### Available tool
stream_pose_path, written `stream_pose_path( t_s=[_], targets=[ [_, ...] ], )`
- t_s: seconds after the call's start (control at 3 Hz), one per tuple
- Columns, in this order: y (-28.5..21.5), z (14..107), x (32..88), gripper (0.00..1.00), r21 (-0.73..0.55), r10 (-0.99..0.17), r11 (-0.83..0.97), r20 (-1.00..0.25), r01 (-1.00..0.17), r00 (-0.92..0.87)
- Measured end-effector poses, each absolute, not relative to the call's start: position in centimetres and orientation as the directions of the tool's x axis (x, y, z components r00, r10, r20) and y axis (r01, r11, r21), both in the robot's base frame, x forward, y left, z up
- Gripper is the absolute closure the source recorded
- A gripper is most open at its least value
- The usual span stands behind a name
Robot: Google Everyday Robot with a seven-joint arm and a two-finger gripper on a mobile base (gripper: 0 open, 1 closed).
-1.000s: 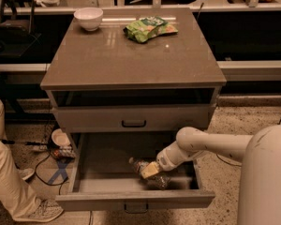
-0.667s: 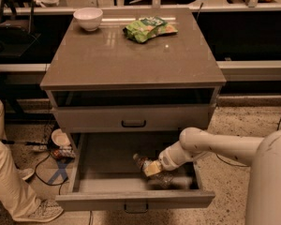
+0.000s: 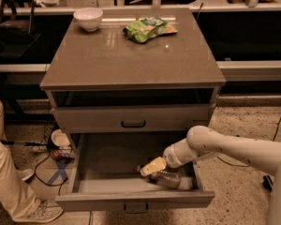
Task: Place water bottle into middle drawer
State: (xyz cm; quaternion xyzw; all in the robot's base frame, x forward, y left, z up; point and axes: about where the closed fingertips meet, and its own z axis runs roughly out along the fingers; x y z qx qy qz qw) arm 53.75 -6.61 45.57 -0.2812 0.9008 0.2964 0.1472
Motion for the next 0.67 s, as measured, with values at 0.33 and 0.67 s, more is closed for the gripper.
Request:
stream_pose_path(
  t_s=[0.33,0.67],
  targets=[
    [-9.1,47.7,53.9,0.00,0.437,-0.386,0.682,-0.467,-0.587,-0.796],
    [-12.3,50.4,53.4,0.00,0.425,-0.349,0.695,-0.506,-0.581,-0.788]
  ],
)
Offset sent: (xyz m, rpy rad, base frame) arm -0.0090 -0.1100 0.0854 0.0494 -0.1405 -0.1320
